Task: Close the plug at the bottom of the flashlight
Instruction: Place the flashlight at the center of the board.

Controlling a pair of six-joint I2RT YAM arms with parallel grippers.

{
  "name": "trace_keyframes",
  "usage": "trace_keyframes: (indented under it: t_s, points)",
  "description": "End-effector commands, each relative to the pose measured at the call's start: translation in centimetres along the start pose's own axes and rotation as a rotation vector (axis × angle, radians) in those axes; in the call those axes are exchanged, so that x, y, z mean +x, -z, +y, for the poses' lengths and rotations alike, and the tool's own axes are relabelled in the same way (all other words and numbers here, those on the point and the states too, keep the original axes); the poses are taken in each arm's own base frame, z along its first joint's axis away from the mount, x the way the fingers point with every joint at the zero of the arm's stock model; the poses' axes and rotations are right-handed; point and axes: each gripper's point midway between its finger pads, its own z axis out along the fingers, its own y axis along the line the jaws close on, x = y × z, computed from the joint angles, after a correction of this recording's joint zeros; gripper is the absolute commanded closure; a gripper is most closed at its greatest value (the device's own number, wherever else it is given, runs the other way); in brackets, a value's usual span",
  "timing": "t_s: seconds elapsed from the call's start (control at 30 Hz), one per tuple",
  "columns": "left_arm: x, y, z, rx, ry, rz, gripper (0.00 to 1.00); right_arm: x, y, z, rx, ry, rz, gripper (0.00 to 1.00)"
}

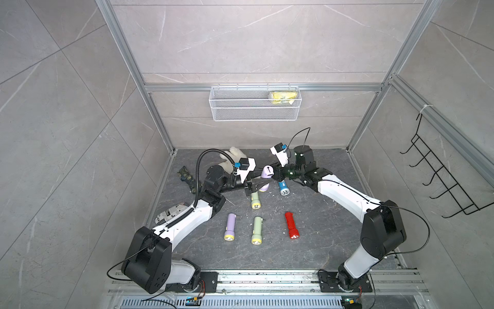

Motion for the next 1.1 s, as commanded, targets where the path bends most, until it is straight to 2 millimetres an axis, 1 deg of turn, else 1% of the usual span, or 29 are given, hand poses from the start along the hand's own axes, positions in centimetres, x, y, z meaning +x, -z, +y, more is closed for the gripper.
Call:
trace_keyframes:
  t_s: [0.0,0.07,0.13,0.2,0.23,0.27,0.33,0.37,0.4,0.5,0.63,0.7,0.8,0.93,1.07]
  points:
    - [0.9,0.7,1.9,-0.146,-0.062,0.061,1.0,0.1,1.8,-2.2,0.181,-0.001,0.003,0.6]
    - [3.4,1.2,3.4,-0.237,-0.012,0.142,1.0,0.7,2.2,-3.3,0.248,-0.018,0.016,0.52]
    - [5.8,2.0,4.5,-0.317,0.043,0.211,1.0,1.4,2.6,-4.4,0.316,-0.038,0.034,0.41]
    - [7.7,3.2,5.6,-0.406,0.093,0.25,1.0,2.1,3.1,-5.6,0.394,-0.059,0.052,0.32]
    - [8.7,4.0,6.1,-0.449,0.122,0.275,1.0,2.4,3.5,-6.1,0.429,-0.068,0.061,0.26]
    - [9.4,4.7,6.6,-0.493,0.148,0.297,1.0,2.7,3.8,-6.6,0.462,-0.075,0.067,0.17]
    - [11.6,6.9,7.9,-0.619,0.247,0.395,1.0,3.2,4.6,-7.4,0.523,-0.09,0.068,0.0]
    - [12.4,8.0,8.4,-0.677,0.295,0.443,1.0,3.4,4.9,-7.6,0.544,-0.097,0.067,0.0]
    - [13.7,9.5,8.8,-0.743,0.369,0.521,1.0,3.6,5.4,-7.9,0.569,-0.107,0.068,0.0]
    - [16.1,12.8,10.0,-0.868,0.538,0.655,1.0,4.2,6.2,-8.2,0.609,-0.126,0.067,0.0]
    - [18.8,15.6,11.1,-0.967,0.736,0.74,1.0,4.6,7.0,-8.2,0.631,-0.135,0.058,0.0]
    - [20.2,16.5,11.3,-0.996,0.805,0.79,1.0,4.8,7.4,-8.4,0.65,-0.136,0.061,0.0]
    - [22.1,17.2,11.2,-1.007,0.887,0.868,1.0,5.3,7.8,-8.6,0.671,-0.133,0.074,0.0]
    - [24.3,18.1,11.0,-1.027,0.941,0.992,1.0,5.9,7.8,-8.7,0.674,-0.136,0.087,0.0]
    - [26.1,18.9,11.4,-1.079,0.948,1.038,1.0,6.3,7.6,-8.8,0.676,-0.144,0.095,0.0]
